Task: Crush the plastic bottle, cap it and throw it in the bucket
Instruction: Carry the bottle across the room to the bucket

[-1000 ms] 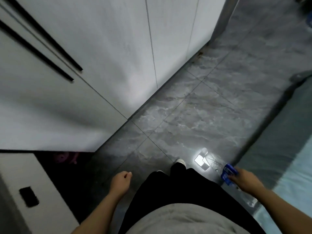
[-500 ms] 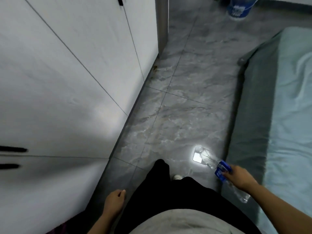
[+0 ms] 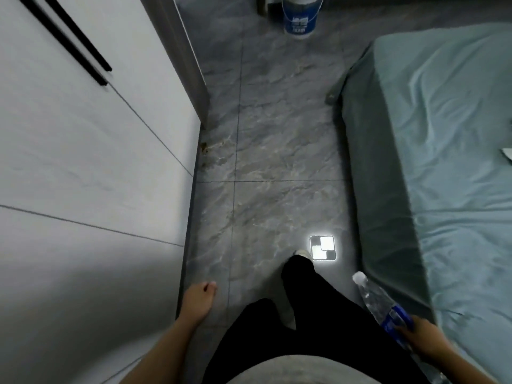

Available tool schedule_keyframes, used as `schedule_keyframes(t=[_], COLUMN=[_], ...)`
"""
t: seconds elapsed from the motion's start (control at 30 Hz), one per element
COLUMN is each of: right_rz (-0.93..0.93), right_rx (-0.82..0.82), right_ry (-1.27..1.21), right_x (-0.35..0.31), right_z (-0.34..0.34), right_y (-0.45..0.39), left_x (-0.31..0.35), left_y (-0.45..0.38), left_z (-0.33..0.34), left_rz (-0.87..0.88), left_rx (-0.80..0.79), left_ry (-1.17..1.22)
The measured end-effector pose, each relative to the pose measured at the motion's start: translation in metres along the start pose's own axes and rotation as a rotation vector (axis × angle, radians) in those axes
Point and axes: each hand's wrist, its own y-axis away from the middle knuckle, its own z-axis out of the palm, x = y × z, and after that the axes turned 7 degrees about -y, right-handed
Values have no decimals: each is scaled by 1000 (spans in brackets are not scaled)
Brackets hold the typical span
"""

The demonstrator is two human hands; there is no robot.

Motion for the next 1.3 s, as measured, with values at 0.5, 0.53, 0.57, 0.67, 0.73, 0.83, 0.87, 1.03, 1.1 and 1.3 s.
schedule_keyframes(t=[0.5,0.53,0.57,0.67,0.73,0.83,0.87,1.03,1.1,1.3], right_rz=[-163,-173,-177,-160,-140,-80,-58,65,106,110], right_rx=[131,138,138,121,117,101,94,77,59,35], right_ry=[-81,-76,-70,-65,-54,-52,-62,-122,-134,-158], right_x=[-148,-160,-171,-202,-220,-239,-244,-259,-270,-322], right_z=[-164,-172,-179,-198,-208,-220,-223,-243,-255,-319], right_y=[-107,-113,-120,-142,-151,-160,-161,-172,-178,-224], left_x=[133,139,145,165,182,211,223,297,329,418], left_y=[-70,-75,-82,-114,-141,-182,-195,-261,-287,-358], left_z=[-31,-37,-44,-66,-85,-113,-123,-165,-179,-207], left_rz=[-114,-130,-140,-132,-114,-68,-48,25,61,127], left_rx=[-19,-13,-8,-17,-21,-14,-18,-39,-49,-55], left_ry=[-23,-11,-10,-8,-29,-79,-94,-79,-64,-78])
